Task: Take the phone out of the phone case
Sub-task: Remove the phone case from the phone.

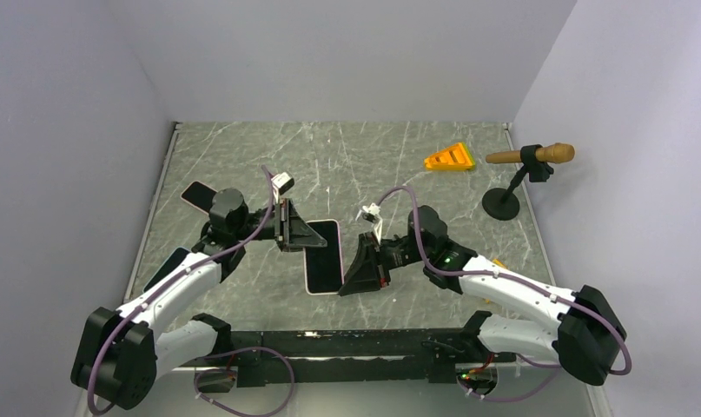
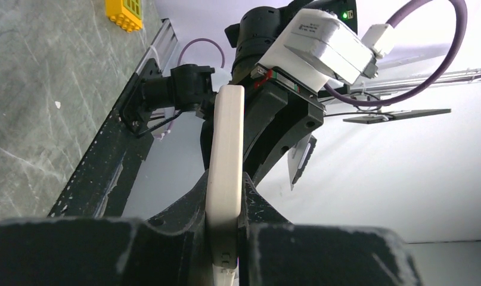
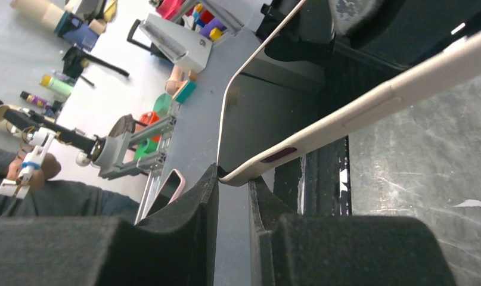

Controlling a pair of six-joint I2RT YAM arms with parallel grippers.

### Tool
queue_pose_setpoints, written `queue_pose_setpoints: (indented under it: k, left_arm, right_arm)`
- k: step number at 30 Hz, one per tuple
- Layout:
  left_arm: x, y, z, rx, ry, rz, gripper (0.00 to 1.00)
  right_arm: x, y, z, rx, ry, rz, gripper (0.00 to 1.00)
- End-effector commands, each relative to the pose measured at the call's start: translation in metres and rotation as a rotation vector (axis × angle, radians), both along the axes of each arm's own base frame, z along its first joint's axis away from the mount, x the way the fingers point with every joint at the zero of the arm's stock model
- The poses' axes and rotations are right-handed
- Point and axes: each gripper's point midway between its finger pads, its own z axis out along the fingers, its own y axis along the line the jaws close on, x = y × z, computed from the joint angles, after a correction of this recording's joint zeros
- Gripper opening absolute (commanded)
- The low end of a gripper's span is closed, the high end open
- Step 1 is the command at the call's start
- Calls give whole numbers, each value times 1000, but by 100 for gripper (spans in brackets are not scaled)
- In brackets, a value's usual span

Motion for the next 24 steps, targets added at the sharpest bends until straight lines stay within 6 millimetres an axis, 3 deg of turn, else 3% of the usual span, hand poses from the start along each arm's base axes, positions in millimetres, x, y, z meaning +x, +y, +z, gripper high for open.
queue_pose_setpoints:
  k: [1,9,13,19,24]
  left_arm:
    - [16,-7,14,-57,62,115,0]
    - [9,-10,27,-137,104,116,0]
    - [5,-13,35,-201,117,113,0]
    - [1,-15,54,-294,96,112,0]
    - [1,-13,67,-351,86,124,0]
  right_arm:
    - [16,22,82,263,-344,-23,0]
    - [31,27,95,261,-392,-100,0]
    - [47,29,91,225,-413,-186,0]
    - [84,29,65,101,-395,-378,0]
    - [120,15,25,-40,-246,-613,0]
